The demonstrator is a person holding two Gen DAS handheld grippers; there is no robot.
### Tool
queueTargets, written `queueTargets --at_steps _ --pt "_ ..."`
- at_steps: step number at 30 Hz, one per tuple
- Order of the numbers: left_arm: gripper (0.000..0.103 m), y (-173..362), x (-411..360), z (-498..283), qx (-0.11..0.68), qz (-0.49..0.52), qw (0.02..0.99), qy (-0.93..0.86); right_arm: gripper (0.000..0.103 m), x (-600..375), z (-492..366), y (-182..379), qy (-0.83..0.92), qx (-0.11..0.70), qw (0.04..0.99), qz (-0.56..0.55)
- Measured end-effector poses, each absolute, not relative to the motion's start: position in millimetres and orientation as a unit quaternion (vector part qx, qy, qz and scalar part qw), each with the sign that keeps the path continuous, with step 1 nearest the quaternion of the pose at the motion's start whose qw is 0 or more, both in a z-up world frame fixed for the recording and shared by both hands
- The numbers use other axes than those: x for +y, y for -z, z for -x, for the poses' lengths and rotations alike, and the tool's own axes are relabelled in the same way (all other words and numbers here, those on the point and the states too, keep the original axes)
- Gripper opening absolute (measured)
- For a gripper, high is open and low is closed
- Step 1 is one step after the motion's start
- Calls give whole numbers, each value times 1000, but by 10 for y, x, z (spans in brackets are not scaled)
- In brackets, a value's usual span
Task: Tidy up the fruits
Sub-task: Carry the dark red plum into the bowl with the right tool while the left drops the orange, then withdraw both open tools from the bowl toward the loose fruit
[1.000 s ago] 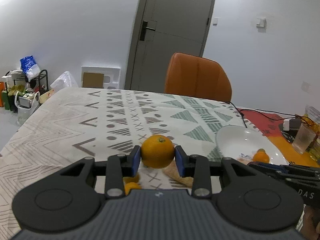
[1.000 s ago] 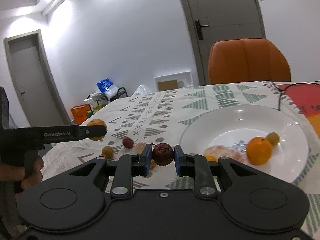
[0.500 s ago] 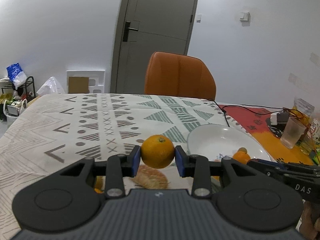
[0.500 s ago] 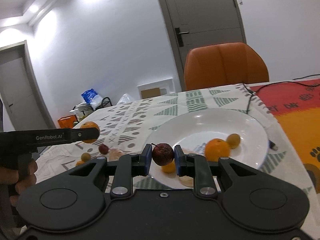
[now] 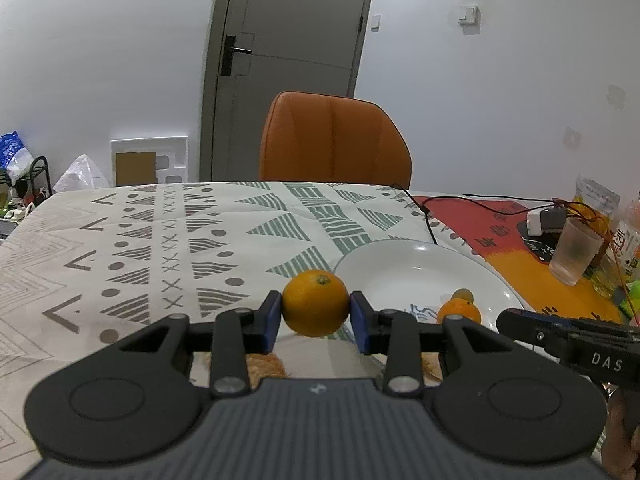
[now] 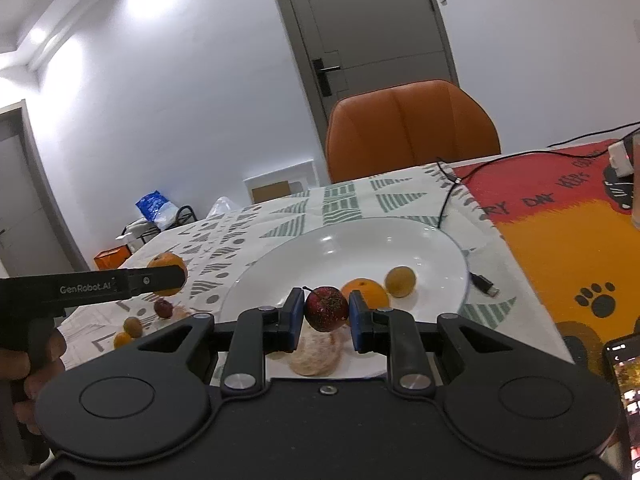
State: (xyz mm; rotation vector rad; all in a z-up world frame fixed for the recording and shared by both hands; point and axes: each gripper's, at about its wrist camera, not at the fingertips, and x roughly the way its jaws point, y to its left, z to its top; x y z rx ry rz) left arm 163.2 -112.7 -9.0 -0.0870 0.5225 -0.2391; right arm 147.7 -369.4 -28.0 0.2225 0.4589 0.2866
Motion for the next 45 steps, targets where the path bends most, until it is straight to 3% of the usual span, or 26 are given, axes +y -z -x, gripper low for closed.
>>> queueTargets --at_steps 14,17,27,41,45 --pt "35 163 -1383 -1843 269 29 953 138 23 -3931 -1574 356 -109 233 959 -123" --pt "35 183 -1431 -1885 271 28 952 141 29 -3942 -1597 364 -111 233 958 -122" --pt "36 242 -1540 -1991 284 23 948 144 30 -3955 -1554 382 -113 238 957 -121" --pt "49 208 -1343 -1894 281 23 953 112 33 -3816 -1576 407 -130 242 954 -117" --pt "57 186 -1211 -1821 275 24 956 97 35 -3736 -1579 394 -138 242 954 -115"
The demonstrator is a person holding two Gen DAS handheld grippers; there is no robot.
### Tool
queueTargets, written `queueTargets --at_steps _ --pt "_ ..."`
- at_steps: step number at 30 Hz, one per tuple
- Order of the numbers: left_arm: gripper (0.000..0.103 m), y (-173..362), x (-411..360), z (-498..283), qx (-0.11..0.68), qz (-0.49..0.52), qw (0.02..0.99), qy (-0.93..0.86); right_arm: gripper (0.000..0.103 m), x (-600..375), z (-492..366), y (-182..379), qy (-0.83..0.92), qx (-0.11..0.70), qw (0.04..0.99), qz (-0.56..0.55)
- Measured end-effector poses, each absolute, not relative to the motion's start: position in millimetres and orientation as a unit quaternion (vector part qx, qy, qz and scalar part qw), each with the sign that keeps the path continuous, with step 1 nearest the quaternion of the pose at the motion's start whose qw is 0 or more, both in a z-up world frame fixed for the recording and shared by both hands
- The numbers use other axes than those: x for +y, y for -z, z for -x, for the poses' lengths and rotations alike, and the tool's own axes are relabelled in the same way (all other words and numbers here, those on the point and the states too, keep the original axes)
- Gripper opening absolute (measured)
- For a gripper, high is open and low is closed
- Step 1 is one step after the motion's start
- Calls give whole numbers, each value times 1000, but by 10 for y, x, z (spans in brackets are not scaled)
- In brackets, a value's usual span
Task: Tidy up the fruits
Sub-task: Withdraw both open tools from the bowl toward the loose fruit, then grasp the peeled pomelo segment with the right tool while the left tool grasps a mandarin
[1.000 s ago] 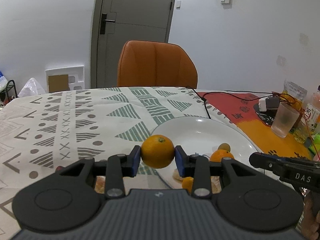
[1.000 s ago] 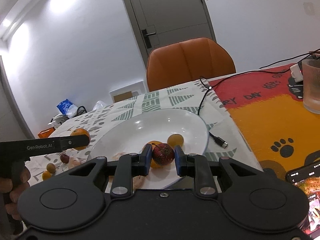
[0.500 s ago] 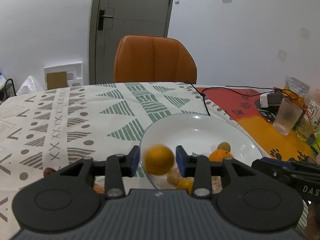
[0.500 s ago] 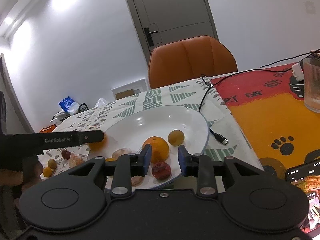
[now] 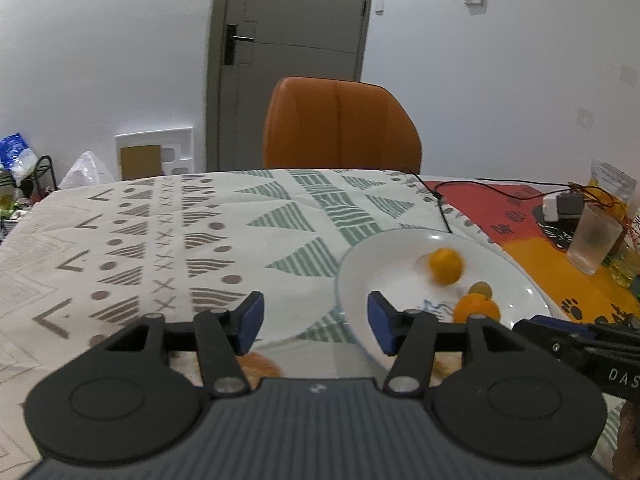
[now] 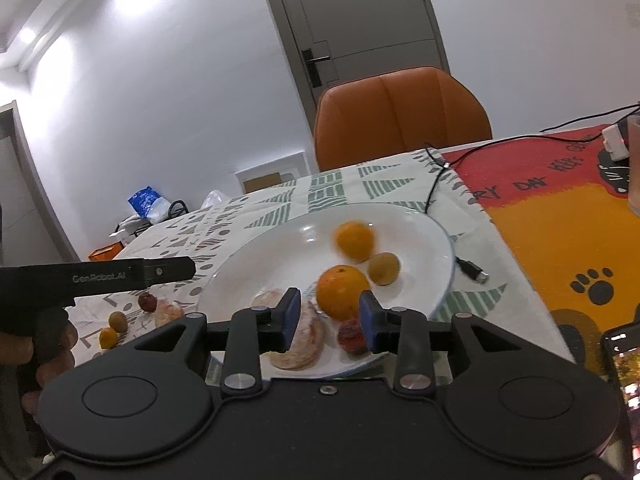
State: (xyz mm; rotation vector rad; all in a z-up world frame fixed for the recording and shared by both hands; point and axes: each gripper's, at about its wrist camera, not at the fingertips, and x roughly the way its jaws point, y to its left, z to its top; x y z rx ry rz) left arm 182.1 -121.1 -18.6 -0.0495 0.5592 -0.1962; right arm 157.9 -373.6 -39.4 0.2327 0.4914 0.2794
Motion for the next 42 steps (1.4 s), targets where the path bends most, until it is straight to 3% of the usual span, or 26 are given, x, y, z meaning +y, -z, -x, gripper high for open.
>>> queueTargets --at_steps 10,22,25,29,35,42 --pt "73 123 -848 -1627 263 29 963 55 41 -3477 -1558 338 -161 239 952 -105" --pt "75 121 -429 -1422 259 43 965 21 45 -3101 -1541 269 -193 236 948 -88" --pt "75 152 -364 -1389 261 49 964 16 52 -3005 -1533 259 -201 235 947 -81" --pt "75 199 -285 -1353 266 53 963 12 78 -2912 -1509 243 -207 227 949 -71" --pt "75 316 -213 -1335 281 55 958 8 103 -2767 -1492 232 -209 217 952 -55" --pt "80 456 -175 -1336 294 53 954 9 103 -2624 -1536 251 -208 228 950 -42"
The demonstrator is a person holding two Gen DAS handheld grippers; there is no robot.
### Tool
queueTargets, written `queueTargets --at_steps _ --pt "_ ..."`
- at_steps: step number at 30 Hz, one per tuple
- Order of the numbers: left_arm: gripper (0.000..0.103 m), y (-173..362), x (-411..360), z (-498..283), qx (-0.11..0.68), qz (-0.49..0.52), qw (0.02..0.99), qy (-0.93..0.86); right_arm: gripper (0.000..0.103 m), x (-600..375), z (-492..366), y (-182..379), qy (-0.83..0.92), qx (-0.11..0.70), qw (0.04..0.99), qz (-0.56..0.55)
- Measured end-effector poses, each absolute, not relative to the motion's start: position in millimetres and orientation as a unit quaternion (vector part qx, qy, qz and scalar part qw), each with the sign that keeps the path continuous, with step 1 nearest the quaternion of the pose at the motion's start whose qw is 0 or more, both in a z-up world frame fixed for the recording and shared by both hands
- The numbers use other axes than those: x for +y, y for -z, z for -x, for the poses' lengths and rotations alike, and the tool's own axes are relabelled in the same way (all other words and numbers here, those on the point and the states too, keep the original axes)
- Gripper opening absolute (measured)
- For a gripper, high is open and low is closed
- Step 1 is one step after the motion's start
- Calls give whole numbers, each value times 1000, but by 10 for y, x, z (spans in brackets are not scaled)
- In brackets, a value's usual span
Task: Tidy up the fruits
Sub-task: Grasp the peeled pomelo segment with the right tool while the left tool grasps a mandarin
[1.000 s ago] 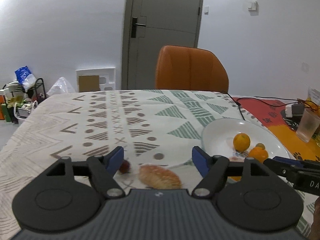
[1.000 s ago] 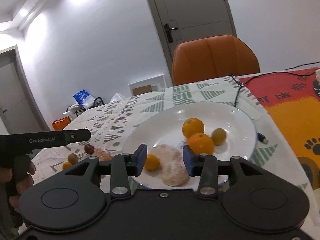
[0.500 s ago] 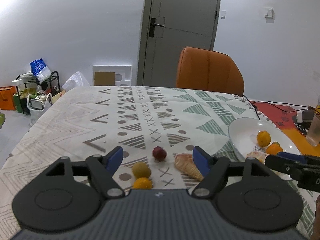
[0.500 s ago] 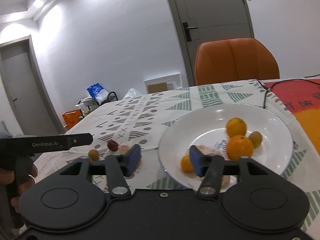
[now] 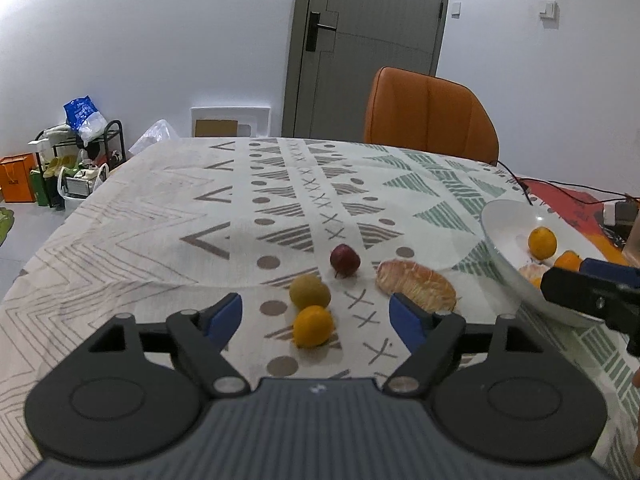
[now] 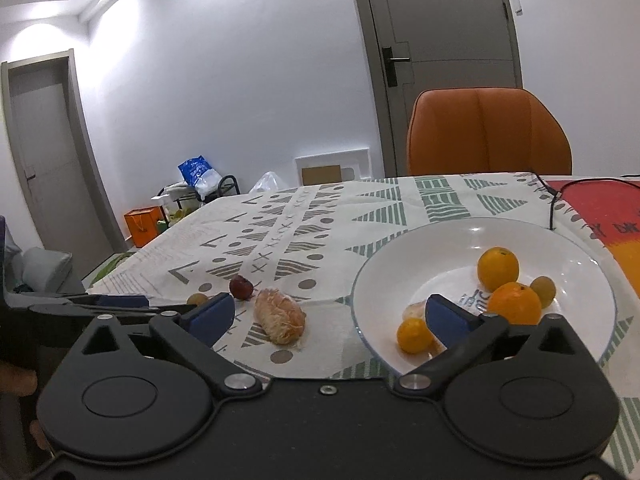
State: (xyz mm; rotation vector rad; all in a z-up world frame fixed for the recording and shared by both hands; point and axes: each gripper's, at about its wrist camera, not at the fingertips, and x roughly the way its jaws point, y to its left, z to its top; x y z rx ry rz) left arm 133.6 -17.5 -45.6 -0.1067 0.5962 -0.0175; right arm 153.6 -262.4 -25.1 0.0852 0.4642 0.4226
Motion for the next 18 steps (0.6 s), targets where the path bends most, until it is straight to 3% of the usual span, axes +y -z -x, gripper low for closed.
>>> queueTargets --at_steps 11,14,16,18 --pt "76 579 -103 -1395 305 70 949 24 103 -2440 -1596 275 -215 240 946 -25" --pt "58 614 -90 -1427 312 73 947 34 103 -2386 -1615 274 -219 242 945 -20" --pt "35 618 -82 -1435 311 66 948 30 103 -2346 -1626 271 -223 243 944 -17" --pt "22 617 -47 -1444 314 70 946 32 103 -2307 -1639 272 -227 243 943 -14"
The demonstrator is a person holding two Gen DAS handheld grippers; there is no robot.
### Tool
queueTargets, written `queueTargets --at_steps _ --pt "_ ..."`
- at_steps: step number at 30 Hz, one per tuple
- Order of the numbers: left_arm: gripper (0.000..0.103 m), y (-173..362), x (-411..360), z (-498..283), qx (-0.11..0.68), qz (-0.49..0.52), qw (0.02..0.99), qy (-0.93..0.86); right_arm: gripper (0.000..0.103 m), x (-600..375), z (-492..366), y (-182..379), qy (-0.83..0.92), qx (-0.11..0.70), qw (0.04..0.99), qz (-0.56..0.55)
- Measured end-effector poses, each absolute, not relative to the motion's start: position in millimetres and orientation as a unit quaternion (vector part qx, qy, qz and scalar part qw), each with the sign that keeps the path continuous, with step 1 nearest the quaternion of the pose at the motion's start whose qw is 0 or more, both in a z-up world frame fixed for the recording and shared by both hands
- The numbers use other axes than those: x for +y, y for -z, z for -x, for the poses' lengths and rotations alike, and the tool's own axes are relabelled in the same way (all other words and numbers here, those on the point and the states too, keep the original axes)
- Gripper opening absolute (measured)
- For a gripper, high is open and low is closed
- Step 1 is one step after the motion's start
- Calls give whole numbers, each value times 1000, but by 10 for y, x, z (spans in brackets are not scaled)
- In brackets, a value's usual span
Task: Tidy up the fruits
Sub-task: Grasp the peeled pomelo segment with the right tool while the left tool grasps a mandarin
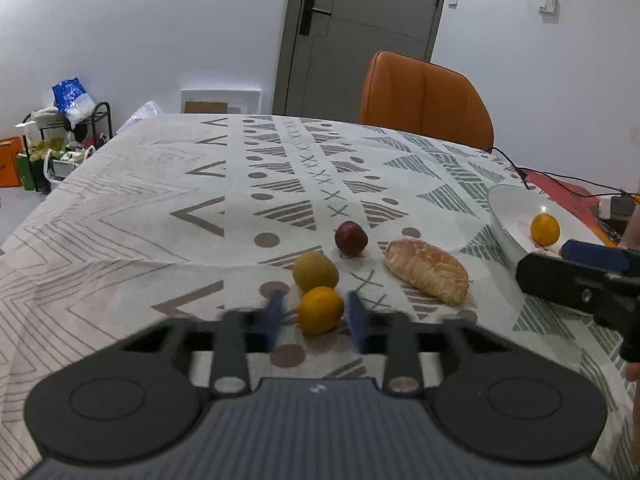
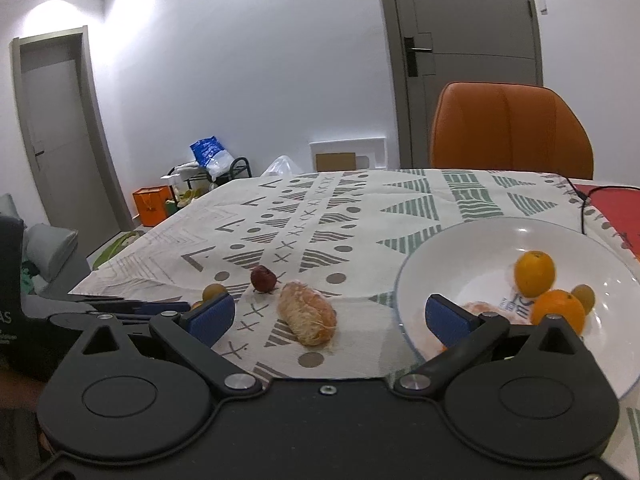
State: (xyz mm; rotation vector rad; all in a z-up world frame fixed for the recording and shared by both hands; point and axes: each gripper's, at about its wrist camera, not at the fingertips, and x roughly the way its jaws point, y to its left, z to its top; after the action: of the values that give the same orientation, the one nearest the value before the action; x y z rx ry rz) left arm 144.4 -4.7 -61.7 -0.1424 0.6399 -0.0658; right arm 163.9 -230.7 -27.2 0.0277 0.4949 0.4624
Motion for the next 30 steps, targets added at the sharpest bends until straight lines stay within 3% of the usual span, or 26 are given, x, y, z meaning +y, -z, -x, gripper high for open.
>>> queueTargets --at_steps 7,12,23,30 --pt "21 574 74 -1382 307 78 948 32 101 -2171 -1684 275 -241 243 940 -4" --pt "21 535 190 -1354 301 85 949 24 85 -2061 -1766 283 -256 250 934 5" --pt "22 476 426 -1301 287 105 952 5 69 -1871 -1996 401 -256 275 926 33" --pt "22 468 572 -1287 285 115 952 -6 64 -1736 -2058 525 -248 287 923 67"
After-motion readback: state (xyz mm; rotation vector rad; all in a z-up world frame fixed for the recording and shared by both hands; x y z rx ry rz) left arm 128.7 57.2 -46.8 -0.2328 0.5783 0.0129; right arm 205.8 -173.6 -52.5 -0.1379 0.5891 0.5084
